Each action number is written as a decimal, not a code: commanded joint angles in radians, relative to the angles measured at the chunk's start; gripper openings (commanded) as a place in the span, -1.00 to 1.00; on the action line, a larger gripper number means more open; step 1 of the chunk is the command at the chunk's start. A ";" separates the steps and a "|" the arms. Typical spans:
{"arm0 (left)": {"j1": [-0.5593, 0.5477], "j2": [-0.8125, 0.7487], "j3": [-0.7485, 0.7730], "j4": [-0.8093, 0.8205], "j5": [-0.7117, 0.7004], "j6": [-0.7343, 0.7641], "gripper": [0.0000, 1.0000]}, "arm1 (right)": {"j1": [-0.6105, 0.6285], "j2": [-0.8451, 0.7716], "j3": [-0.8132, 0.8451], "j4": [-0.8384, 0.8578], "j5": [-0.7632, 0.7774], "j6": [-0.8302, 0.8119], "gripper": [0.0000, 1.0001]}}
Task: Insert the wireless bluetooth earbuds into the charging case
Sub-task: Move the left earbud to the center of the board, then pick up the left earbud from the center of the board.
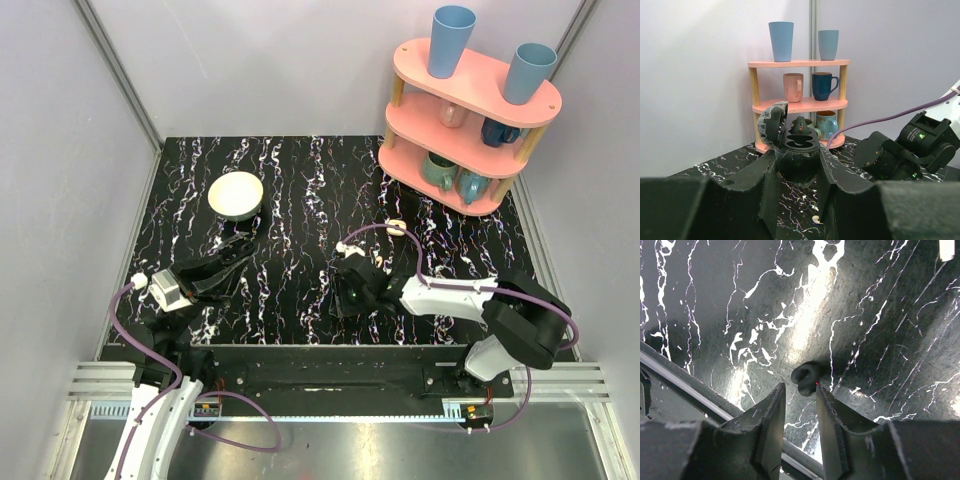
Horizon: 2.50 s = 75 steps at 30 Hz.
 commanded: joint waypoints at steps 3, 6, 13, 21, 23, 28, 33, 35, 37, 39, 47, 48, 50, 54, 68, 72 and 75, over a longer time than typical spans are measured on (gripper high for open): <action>0.006 -0.008 0.008 0.030 -0.015 -0.003 -0.89 | 0.028 -0.038 0.004 0.010 -0.031 0.020 -0.24; 0.006 -0.006 0.008 0.030 -0.015 -0.003 -0.88 | 0.033 -0.042 0.006 0.000 -0.034 0.024 -0.26; 0.006 -0.003 0.009 0.032 -0.016 -0.004 -0.88 | 0.036 -0.049 0.001 -0.003 -0.034 0.032 -0.28; 0.006 -0.002 0.008 0.032 -0.016 -0.004 -0.88 | 0.036 -0.044 0.019 -0.031 0.011 0.004 -0.28; 0.007 -0.002 0.008 0.032 -0.015 -0.004 -0.88 | 0.036 -0.045 0.022 -0.036 0.015 -0.006 -0.28; 0.006 -0.002 0.008 0.032 -0.015 -0.006 -0.88 | 0.034 -0.052 0.042 -0.052 0.085 -0.051 -0.23; 0.007 -0.003 0.008 0.032 -0.013 -0.006 -0.88 | 0.022 -0.049 0.078 -0.056 0.114 -0.164 -0.23; 0.007 -0.002 0.008 0.033 -0.012 -0.004 -0.88 | 0.008 -0.038 0.078 -0.037 0.101 -0.219 -0.24; 0.006 -0.002 0.008 0.033 -0.012 -0.004 -0.88 | -0.024 -0.029 0.079 -0.019 0.070 -0.256 -0.25; 0.007 0.000 0.008 0.033 -0.010 -0.004 -0.89 | -0.041 -0.015 0.081 0.003 0.027 -0.321 -0.25; 0.007 0.000 0.008 0.033 -0.010 -0.001 -0.89 | -0.053 0.059 0.140 -0.016 -0.107 -0.541 -0.25; 0.007 0.000 0.008 0.032 -0.009 -0.001 -0.89 | -0.053 0.068 0.150 -0.017 -0.129 -0.558 -0.26; 0.007 -0.002 0.008 0.030 -0.009 0.000 -0.89 | -0.053 0.092 0.173 -0.035 -0.160 -0.578 -0.26; 0.007 -0.002 0.009 0.029 -0.009 0.002 -0.89 | -0.051 0.120 0.190 -0.062 -0.188 -0.612 -0.28; 0.012 -0.002 0.009 0.029 -0.010 0.002 -0.89 | -0.051 0.154 0.200 -0.125 -0.183 -0.671 -0.29; 0.011 -0.002 0.009 0.029 -0.010 0.002 -0.89 | -0.051 0.143 0.200 -0.128 -0.182 -0.668 -0.30; 0.011 -0.002 0.009 0.029 -0.012 0.002 -0.89 | -0.051 0.126 0.200 -0.111 -0.165 -0.660 -0.30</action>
